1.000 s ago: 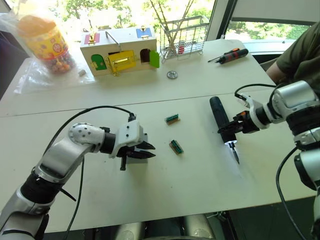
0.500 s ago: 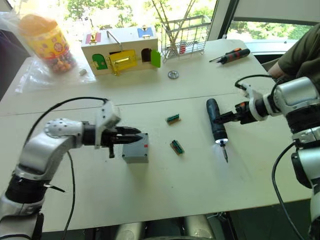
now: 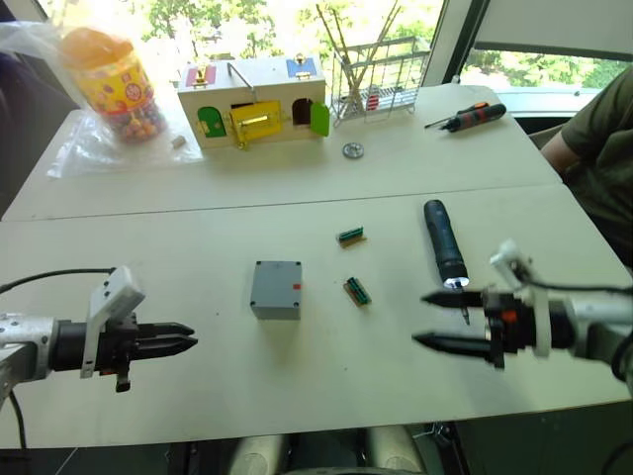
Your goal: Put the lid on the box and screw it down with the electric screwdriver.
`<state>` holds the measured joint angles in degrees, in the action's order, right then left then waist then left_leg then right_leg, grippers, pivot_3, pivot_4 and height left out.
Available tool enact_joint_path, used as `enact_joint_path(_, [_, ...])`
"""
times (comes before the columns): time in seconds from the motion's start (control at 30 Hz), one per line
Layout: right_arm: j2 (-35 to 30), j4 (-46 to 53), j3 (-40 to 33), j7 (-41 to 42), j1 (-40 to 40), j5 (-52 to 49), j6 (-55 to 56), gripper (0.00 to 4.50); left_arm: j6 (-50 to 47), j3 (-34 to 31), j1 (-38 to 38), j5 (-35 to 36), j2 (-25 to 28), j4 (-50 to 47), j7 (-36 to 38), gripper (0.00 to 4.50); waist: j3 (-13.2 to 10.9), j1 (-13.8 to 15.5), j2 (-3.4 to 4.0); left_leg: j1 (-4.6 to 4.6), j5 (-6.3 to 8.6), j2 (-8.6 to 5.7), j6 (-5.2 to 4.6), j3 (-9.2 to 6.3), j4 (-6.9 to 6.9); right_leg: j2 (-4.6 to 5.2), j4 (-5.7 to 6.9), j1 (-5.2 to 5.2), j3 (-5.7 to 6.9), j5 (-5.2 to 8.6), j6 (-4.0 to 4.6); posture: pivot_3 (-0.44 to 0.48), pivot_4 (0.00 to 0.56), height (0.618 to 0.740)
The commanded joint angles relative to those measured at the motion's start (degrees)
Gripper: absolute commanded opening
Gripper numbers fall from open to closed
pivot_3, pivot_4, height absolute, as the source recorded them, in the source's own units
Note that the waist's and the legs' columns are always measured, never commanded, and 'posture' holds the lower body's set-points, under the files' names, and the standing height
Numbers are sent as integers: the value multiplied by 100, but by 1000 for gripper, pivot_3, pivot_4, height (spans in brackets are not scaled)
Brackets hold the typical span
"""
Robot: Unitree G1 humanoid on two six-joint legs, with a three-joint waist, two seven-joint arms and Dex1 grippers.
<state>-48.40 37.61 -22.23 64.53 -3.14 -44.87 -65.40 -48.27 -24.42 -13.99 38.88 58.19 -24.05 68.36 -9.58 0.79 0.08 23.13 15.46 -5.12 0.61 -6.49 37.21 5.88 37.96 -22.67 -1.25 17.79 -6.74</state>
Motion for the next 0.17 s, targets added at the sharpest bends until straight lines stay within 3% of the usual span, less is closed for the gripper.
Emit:
enact_joint_path(0.03, [12,216,-186,-86,-265,-227,316,4474,-63,-114,-233,249,-237,-402,-202,944,2,-6,-5,-14,2,0,-1,0,0,0,-3,15,0,1,3,0,150,740])
enact_joint_path(0.17, [-49,103,69,-272,-545,-46,636,4474,-54,44,-545,324,-570,-783,-491,944,6,-1,-10,-26,9,2,-9,1,-12,1,-22,27,-1,0,1,0,150,740])
